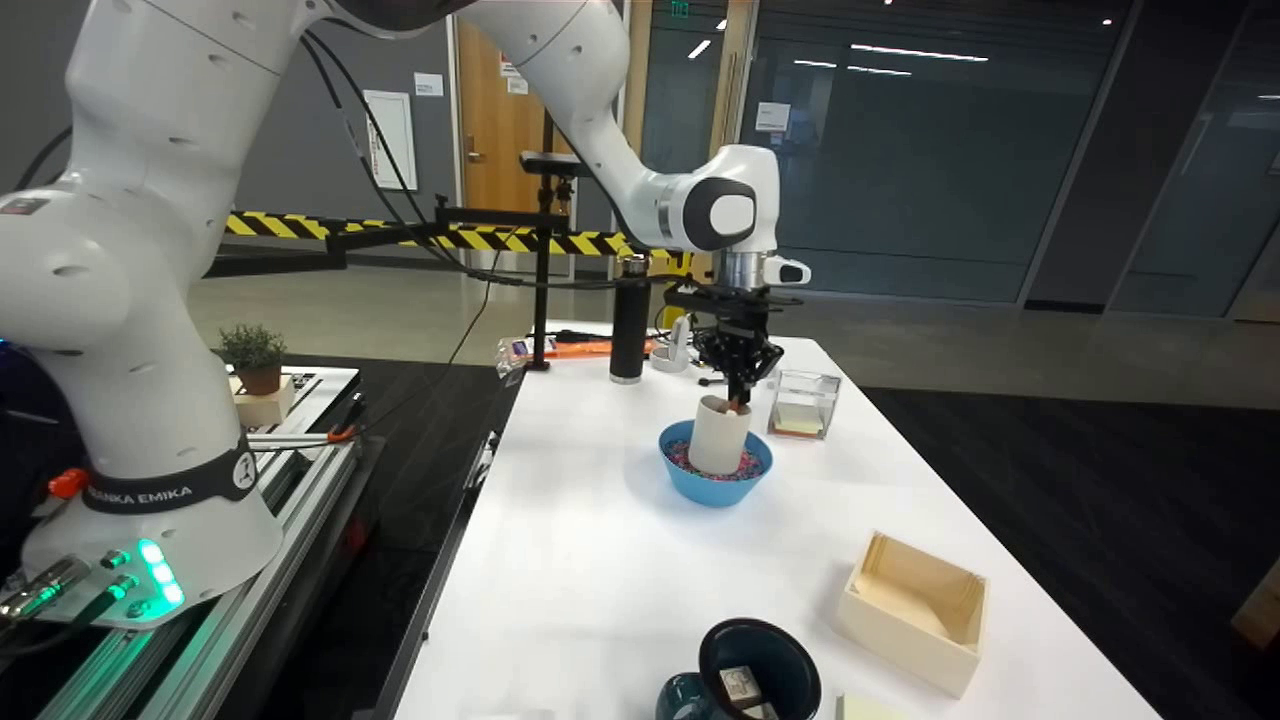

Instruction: Take the marker from the white cup and place it in the box, then place the cup on the table.

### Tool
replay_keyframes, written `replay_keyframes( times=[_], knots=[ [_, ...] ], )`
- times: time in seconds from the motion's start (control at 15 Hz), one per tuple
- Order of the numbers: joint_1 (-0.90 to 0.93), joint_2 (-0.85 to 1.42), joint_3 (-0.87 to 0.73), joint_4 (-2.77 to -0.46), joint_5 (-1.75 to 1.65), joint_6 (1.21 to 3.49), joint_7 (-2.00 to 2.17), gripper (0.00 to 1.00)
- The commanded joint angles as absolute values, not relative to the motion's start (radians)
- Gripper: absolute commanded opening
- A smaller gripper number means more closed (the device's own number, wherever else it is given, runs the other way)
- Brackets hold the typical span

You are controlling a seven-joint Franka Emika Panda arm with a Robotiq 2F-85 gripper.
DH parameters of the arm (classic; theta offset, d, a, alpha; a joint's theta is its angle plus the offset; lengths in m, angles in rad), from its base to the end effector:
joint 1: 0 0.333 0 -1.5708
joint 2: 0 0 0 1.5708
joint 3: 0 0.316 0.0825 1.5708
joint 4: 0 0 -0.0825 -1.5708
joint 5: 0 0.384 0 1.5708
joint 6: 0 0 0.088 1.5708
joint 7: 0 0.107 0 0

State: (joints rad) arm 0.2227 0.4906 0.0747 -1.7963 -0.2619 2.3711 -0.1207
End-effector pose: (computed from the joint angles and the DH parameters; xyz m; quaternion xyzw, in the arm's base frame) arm 0.6354 0.1874 0.2848 0.9533 0.2887 0.0502 0.0735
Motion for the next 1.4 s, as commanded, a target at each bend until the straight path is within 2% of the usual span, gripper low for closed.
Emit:
replay_keyframes(
  times=[0.0, 0.4, 1.0, 1.33],
  knots=[
    [0.229, 0.492, 0.063, -1.759, -0.288, 2.342, -0.085, 0.04],
    [0.223, 0.448, 0.051, -1.728, -0.272, 2.334, -0.044, 0.04],
    [0.213, 0.235, 0.034, -1.767, -0.270, 2.196, 0.188, 0.04],
    [0.167, 0.256, 0.048, -1.811, -0.232, 2.396, 0.172, 0.04]
  ],
)
